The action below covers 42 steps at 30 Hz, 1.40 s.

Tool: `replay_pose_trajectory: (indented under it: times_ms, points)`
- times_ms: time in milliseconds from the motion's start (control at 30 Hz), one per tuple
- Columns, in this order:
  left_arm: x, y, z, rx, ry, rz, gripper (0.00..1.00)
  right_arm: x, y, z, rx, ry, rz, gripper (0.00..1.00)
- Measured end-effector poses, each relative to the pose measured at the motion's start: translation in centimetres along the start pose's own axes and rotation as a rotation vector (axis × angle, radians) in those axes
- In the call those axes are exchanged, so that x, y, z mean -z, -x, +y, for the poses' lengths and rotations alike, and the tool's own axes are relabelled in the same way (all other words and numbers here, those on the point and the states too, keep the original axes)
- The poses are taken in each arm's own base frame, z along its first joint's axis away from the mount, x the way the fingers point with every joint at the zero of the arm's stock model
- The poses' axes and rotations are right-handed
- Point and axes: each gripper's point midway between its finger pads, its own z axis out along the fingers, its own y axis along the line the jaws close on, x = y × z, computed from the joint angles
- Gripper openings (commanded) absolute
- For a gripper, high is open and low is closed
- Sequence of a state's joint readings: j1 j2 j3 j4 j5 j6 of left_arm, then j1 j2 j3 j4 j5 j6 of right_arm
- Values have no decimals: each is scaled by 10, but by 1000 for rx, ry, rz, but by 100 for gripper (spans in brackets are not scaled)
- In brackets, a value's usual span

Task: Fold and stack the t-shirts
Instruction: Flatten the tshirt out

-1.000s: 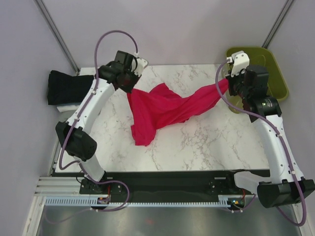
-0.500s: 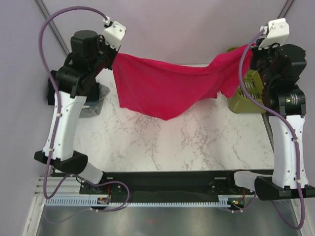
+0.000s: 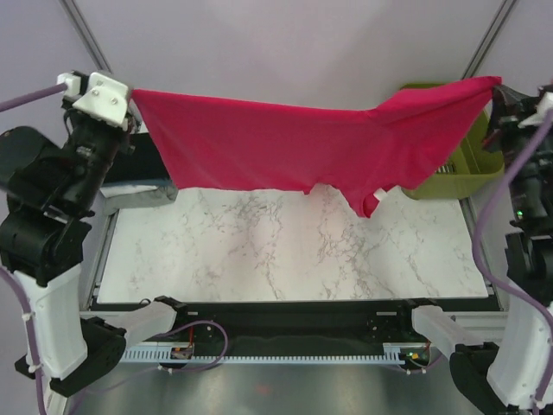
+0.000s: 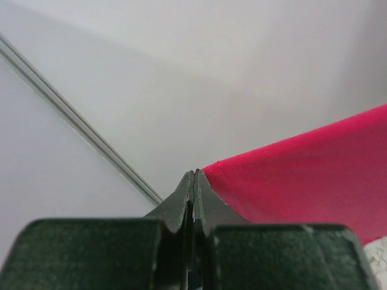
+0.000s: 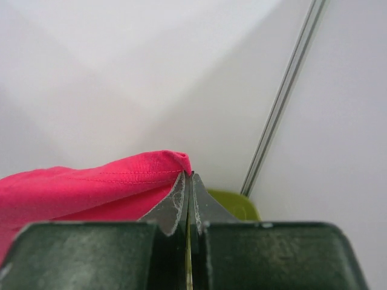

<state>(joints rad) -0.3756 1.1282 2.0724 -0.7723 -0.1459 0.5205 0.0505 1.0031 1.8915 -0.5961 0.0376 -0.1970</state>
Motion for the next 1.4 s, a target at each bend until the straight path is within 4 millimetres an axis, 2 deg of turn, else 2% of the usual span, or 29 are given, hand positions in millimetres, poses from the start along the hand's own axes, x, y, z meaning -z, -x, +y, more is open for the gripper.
replay_pose_trajectory:
  times_ms: [200, 300, 367, 467, 567, 600, 633, 700, 733, 800, 833, 867, 900, 933, 1000, 1067, 1100, 1133, 1200, 1300, 1333, 1400]
  points:
    - [41, 29, 20, -6, 36, -109, 2, 63, 104, -20, 2, -35, -267, 0]
    - [57, 47, 31, -6, 62, -171, 2, 95, 148, -28, 1, -47, -396, 0]
    - [64, 58, 39, -15, 86, -207, 2, 112, 170, -32, 6, -61, -468, 0]
    - [67, 66, 45, -40, 108, -235, 2, 119, 181, -33, 29, -62, -513, 0]
    - [55, 56, 39, -66, 96, -211, 2, 100, 163, -26, 52, -38, -470, 0]
    - [47, 46, 32, -71, 83, -191, 2, 85, 147, -22, 58, -23, -427, 0]
    - [41, 36, 25, -76, 64, -163, 2, 70, 126, -15, 61, -1, -374, 0]
    - [18, 2, -1, -88, -1, -86, 2, 36, 72, 1, 62, 56, -242, 0]
    - [7, -19, -17, -94, -46, -34, 11, 24, 46, 9, 58, 80, -180, 0]
    - [-15, -63, -60, -95, -189, 69, 29, -4, -19, 26, 38, 134, -14, 0]
    - [-23, -85, -85, -85, -282, 125, 42, -14, -47, 34, 29, 159, 58, 0]
    - [-29, -105, -111, -66, -380, 167, 44, -23, -76, 42, 21, 183, 132, 0]
    - [-32, -121, -133, -45, -460, 202, 45, -29, -95, 47, 16, 200, 185, 0]
    - [-34, -144, -163, -11, -571, 260, 46, -35, -120, 54, 9, 221, 248, 0]
    - [-29, -185, -216, 63, -759, 381, 46, -40, -146, 62, -3, 247, 328, 0]
    - [-21, -215, -254, 134, -890, 491, 45, -46, -159, 69, -22, 276, 366, 0]
    - [-19, -223, -264, 158, -918, 526, 45, -51, -158, 73, -42, 294, 373, 0]
    - [-18, -231, -271, 181, -932, 556, 45, -60, -153, 78, -64, 311, 366, 0]
    - [-19, -237, -273, 218, -913, 572, 45, -80, -132, 85, -103, 340, 325, 0]
    - [-27, -227, -258, 240, -854, 513, 47, -119, -96, 95, -136, 370, 222, 0]
    - [-29, -220, -254, 243, -844, 484, 48, -128, -90, 98, -138, 377, 200, 0]
    - [-25, -205, -256, 261, -874, 453, 48, -136, -92, 104, -139, 392, 191, 0]
